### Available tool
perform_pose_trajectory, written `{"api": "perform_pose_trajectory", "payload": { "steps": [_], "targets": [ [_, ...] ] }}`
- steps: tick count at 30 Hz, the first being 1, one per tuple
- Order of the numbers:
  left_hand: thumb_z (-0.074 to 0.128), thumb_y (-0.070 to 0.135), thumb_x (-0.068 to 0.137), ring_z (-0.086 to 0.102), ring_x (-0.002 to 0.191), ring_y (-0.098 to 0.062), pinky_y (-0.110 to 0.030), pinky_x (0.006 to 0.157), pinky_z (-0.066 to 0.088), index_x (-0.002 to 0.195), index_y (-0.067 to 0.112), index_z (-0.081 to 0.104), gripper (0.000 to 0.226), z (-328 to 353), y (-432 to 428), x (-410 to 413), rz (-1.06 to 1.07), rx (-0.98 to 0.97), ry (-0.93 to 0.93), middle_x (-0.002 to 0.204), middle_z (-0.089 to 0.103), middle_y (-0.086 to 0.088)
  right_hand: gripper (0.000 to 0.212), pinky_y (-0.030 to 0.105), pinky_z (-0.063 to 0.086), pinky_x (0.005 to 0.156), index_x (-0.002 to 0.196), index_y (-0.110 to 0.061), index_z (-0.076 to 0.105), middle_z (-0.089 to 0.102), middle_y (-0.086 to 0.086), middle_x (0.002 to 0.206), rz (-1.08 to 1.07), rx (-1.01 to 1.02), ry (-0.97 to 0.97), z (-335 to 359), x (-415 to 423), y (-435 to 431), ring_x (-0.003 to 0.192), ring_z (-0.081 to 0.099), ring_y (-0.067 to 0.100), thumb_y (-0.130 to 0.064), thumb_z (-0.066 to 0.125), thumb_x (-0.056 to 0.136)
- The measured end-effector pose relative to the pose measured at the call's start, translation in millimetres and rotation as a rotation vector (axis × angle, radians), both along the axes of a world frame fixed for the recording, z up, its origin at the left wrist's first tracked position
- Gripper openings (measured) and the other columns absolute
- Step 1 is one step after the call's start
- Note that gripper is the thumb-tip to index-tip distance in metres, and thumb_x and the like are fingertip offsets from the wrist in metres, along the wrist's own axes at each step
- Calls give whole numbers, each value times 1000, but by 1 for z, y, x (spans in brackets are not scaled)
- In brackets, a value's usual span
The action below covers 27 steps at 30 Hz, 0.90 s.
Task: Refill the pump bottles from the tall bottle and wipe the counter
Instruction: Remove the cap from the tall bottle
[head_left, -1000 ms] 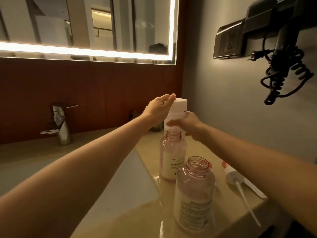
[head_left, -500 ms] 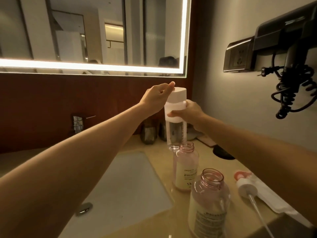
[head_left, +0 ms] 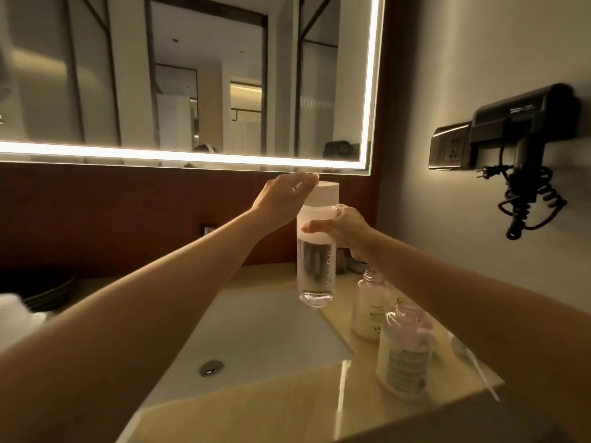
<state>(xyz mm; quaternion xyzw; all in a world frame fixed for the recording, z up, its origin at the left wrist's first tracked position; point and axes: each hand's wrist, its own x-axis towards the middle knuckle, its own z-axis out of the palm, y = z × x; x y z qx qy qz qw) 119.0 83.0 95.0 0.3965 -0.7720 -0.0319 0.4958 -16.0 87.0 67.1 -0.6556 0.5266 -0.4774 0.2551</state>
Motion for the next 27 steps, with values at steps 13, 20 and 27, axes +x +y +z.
{"api": "perform_pose_trajectory", "payload": {
  "steps": [13, 20, 27],
  "targets": [
    [47, 38, 92, 61, 87, -12, -25, 80, 47, 96, 13, 71, 35, -42, 93, 44, 30, 139, -93, 92, 67, 1, 58, 38, 46, 89, 122, -15, 49, 56, 4, 108, 148, 160, -27, -64, 28, 104, 101, 54, 19, -24, 77, 72],
    [48, 36, 92, 58, 77, -4, -14, 71, 46, 100, 15, 70, 32, -59, 101, 46, 7, 149, -112, 88, 65, 7, 56, 37, 47, 87, 120, -16, 48, 55, 1, 104, 153, 170, -47, -82, 30, 114, 99, 54, 19, -24, 76, 73],
    [47, 37, 91, 60, 82, -4, -13, 73, 47, 101, 19, 68, 30, -74, 102, 43, -43, 144, -11, 91, 64, 9, 42, 37, 43, 91, 110, -24, 46, 56, 1, 106, 309, 263, -30, -78, 21, 124, 107, 53, 20, -21, 72, 77]
  ]
}}
